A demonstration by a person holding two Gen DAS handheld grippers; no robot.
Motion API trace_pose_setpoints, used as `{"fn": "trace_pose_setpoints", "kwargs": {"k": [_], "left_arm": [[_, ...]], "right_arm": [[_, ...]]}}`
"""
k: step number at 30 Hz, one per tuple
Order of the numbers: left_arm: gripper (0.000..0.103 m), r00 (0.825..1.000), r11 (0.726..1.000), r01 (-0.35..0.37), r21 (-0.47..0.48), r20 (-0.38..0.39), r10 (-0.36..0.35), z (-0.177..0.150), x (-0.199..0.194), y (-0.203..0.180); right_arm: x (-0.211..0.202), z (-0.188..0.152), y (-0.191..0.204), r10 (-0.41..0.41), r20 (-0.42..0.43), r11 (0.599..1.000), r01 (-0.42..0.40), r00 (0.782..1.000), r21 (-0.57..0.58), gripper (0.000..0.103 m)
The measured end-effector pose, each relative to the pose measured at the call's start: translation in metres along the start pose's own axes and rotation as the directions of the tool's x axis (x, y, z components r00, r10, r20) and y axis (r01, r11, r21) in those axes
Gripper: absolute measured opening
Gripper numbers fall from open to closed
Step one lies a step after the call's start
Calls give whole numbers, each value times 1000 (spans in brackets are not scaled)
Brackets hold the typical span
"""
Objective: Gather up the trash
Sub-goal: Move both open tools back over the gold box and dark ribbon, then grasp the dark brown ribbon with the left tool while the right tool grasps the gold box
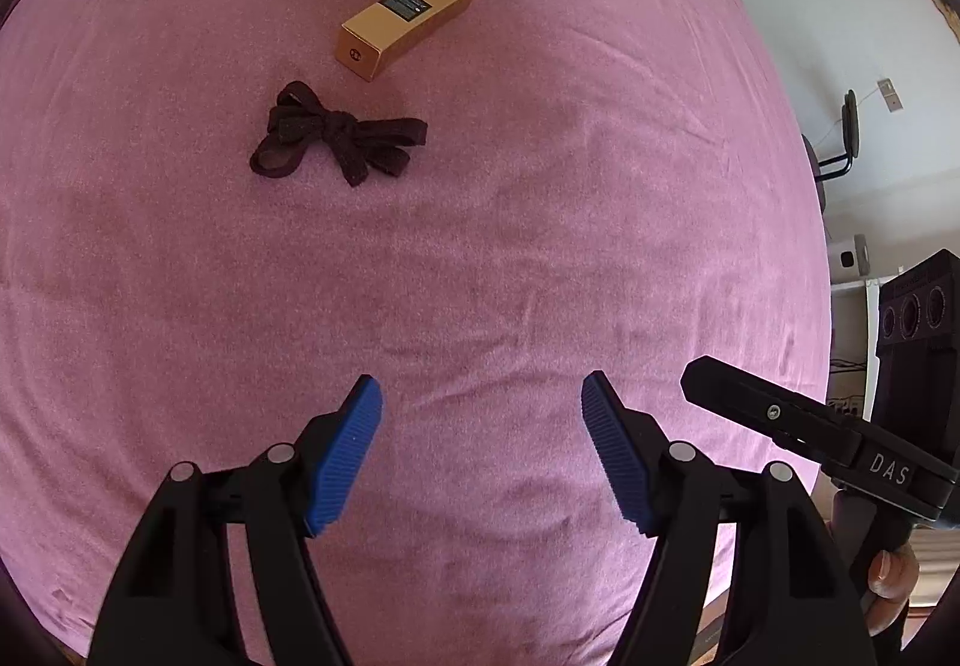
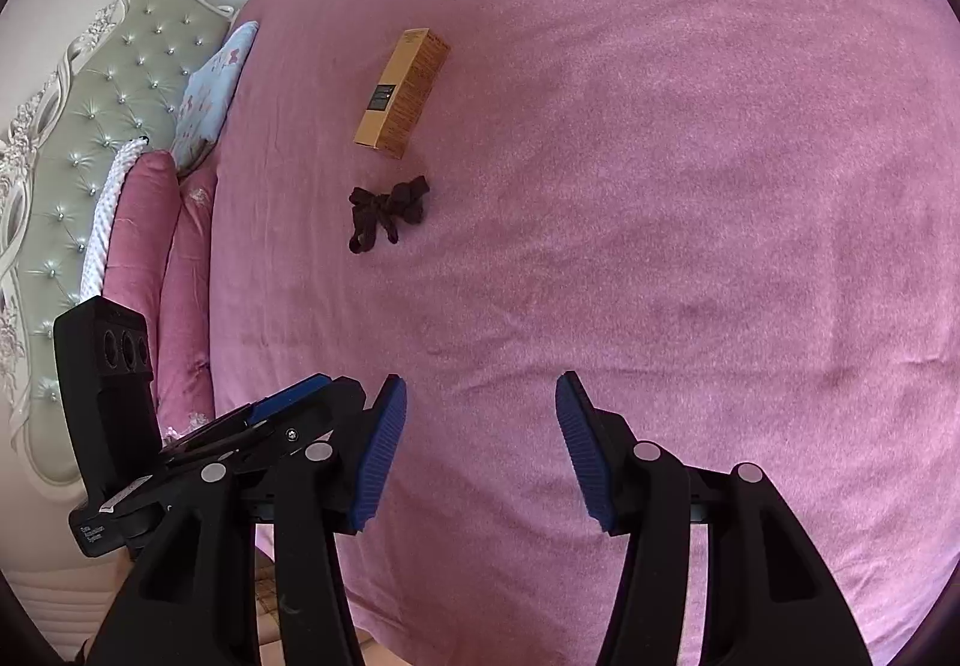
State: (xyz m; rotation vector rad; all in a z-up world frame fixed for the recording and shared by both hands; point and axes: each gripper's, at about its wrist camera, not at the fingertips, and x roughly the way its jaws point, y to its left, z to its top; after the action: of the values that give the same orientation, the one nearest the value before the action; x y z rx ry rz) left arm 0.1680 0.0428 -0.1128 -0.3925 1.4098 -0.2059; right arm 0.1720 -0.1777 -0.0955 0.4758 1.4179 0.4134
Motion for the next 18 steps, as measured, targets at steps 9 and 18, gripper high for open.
{"fn": "trace_pose_setpoints", "kwargs": {"k": [9, 18], "left_arm": [[69, 999, 984, -32, -174, 26, 37, 72, 46, 47], [69, 999, 967, -40, -250, 11, 44, 122, 83, 71]], "right_arm": [[54, 57, -2, 24, -36, 1000, -23, 999, 13, 52], [84, 99, 4, 38, -42, 999, -37, 998, 20, 52]]}}
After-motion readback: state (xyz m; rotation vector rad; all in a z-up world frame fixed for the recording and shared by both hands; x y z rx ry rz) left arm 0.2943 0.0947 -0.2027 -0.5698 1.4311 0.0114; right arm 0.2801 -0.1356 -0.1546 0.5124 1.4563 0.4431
